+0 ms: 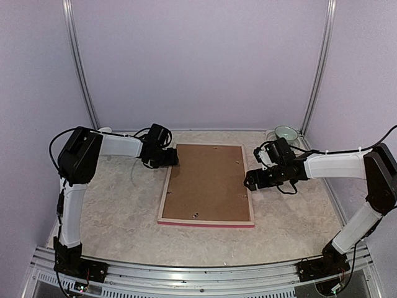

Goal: Put the photo into the frame
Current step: Press the fastener onto the backboard.

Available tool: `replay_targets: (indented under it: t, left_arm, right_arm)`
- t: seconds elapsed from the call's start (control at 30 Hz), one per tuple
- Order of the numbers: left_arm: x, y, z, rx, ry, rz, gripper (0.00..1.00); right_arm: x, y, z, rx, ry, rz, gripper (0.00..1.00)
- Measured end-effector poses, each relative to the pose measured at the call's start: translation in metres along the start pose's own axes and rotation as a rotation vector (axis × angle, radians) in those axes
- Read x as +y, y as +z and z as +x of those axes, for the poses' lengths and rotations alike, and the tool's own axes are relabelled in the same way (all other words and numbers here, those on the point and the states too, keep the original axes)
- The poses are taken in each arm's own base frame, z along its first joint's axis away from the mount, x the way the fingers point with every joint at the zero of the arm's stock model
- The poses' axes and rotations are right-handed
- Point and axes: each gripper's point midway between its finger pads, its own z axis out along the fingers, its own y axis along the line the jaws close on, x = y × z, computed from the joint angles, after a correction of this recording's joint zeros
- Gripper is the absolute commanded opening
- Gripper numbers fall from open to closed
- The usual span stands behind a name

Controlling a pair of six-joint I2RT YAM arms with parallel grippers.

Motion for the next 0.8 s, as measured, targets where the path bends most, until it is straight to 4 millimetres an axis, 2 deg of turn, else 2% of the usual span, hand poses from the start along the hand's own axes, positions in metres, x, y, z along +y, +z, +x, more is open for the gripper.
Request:
replay_targets:
  t: [0.8]
  left_arm:
    - [-0.0081, 0.0048, 0.0024, -0.008, 0.008, 0.002, 0.41]
  right_arm:
    - [-0.0012, 0.0020, 0.0038, -0.001, 0.003, 0.000, 0.95]
